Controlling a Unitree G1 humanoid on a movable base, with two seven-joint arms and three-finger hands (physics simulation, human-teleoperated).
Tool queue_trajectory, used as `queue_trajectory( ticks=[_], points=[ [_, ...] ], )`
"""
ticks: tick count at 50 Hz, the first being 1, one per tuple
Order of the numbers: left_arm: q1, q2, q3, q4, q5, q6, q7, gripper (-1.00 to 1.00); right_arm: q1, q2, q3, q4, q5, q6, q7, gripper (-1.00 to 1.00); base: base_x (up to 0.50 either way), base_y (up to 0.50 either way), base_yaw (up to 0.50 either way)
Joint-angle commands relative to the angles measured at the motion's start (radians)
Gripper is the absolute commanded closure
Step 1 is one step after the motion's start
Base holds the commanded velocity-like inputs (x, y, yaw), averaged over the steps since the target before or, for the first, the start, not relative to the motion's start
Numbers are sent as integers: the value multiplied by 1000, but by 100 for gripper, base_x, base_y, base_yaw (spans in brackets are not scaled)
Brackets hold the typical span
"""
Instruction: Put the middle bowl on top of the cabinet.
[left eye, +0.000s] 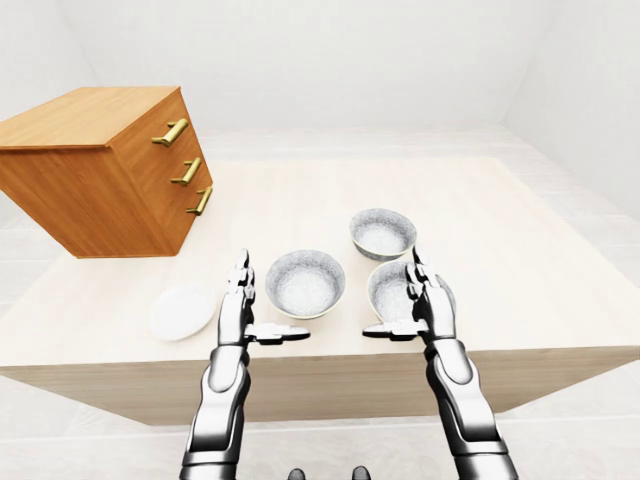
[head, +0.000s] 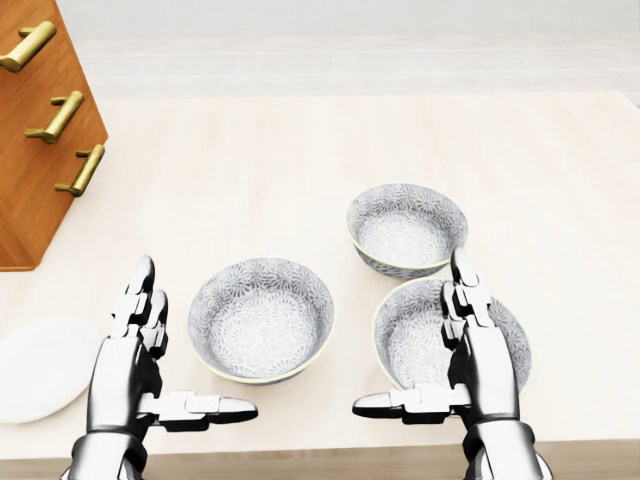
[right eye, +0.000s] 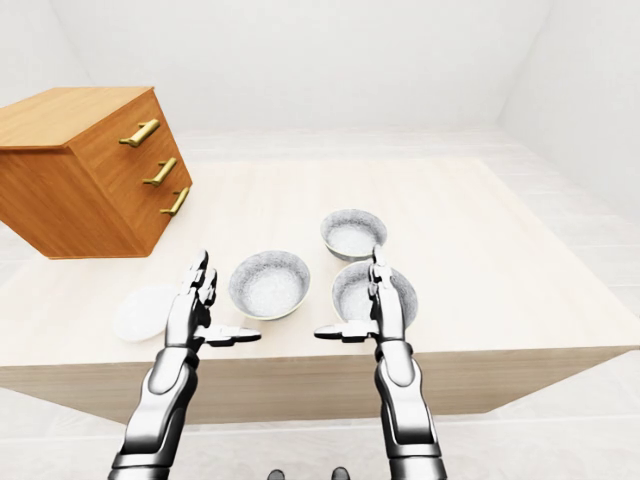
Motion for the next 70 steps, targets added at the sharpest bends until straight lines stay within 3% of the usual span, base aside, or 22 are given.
queue_trajectory(
  ticks=[1, 2, 4, 5, 6, 8, 9, 10, 11, 25, 32, 45, 61, 63, 70],
  points=[
    [9, 10, 8, -14, -16, -7, -45, -100, 10, -13, -20, -10, 13, 13, 24, -100, 0, 0, 0],
    [12, 11, -10, -35, -29, 15, -80, -100, 16, -10, -24, -22, 14, 34, 14, -100, 0, 0, 0],
    [34, 3, -21, -74, -43, -9, -107, -100, 27, -14, -5, -27, -29, 43, 4, -100, 0, 0, 0],
    [27, 6, -21, -70, -34, 12, -102, -100, 33, -16, -5, -74, -24, 74, 13, -100, 0, 0, 0],
    [35, 8, -22, -116, -37, 20, -108, -100, 36, -23, -5, -102, -48, 85, 3, -100, 0, 0, 0],
    [49, 17, -26, -162, -8, 36, -103, -100, 53, -28, 11, -159, -77, 92, 15, -100, 0, 0, 0],
    [52, 14, -21, -180, -6, 32, -98, -100, 54, -31, 18, -172, -104, 92, 11, -100, 0, 0, 0],
    [58, 11, -11, -224, -31, 71, -104, -100, 57, -29, 16, -192, -119, 92, 2, -100, 0, 0, 0],
    [60, 15, -6, -285, -32, 93, -103, -100, 55, -25, 8, -210, -106, 92, 12, -100, 0, 0, 0],
    [-24, 40, 97, -505, -43, 93, -58, -100, 41, -24, -48, -418, -75, 92, 74, -100, 0, 0, 0],
    [-70, 60, 132, -724, -79, 93, -45, -100, 13, -39, -74, -497, -87, 92, 85, -100, 0, 0, 0],
    [-138, 76, 155, -754, -87, 93, -28, -100, -35, -41, -74, -644, -111, 92, 108, -100, 0, 0, 0],
    [-140, 96, 167, -729, -97, 93, -31, -100, -90, -59, -87, -854, -120, 92, 124, -100, 0, 0, 0],
    [-155, 95, 194, -723, -111, 93, -23, -100, -90, -59, -84, -870, -123, 92, 125, -100, 0, 0, 0],
    [-151, 95, 180, -743, -112, 93, -19, -100, -97, -59, -93, -868, -120, 92, 125, -100, 0, 0, 0]
  ],
)
